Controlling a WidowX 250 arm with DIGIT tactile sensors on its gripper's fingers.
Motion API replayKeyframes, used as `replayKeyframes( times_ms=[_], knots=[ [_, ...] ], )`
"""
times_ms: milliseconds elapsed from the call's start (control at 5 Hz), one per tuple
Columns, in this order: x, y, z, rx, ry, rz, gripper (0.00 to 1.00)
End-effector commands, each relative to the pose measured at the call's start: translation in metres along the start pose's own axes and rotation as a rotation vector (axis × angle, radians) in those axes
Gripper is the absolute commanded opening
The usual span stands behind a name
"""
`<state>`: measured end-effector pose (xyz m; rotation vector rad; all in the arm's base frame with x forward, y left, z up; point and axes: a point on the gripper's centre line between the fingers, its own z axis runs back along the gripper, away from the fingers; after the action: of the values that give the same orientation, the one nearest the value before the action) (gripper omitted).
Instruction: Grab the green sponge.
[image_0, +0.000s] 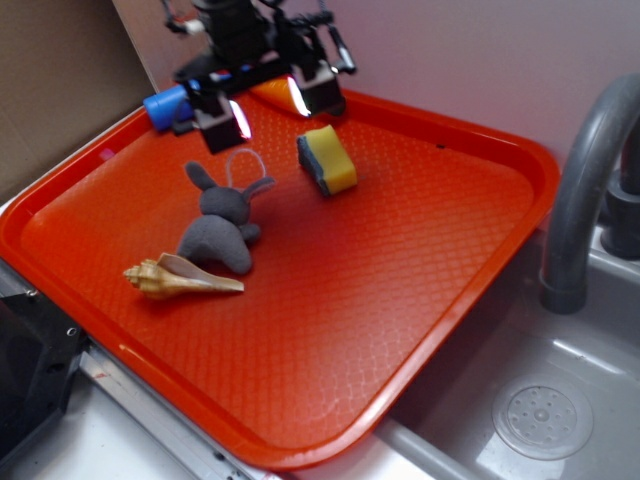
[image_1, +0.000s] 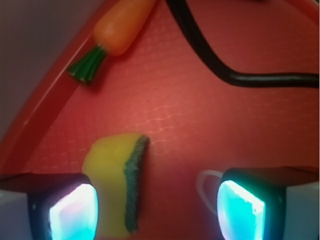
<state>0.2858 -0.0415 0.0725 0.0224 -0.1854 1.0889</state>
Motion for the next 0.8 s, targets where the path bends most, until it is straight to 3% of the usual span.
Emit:
replayKeyframes(
  times_ms=[0, 200, 400, 600],
  knots=[
    [0.014, -0.029, -0.017, -0.02, -0.035, 0.008, 1.0],
    [0.015, -0.028, -0.029, 0.006, -0.045, -0.005, 1.0],
    [0.009, -0.024, -0.038, 0.025, -0.062, -0.025, 0.83],
    [0.005, -0.023, -0.034, 0.012, -0.054, -0.037, 0.0]
  ],
)
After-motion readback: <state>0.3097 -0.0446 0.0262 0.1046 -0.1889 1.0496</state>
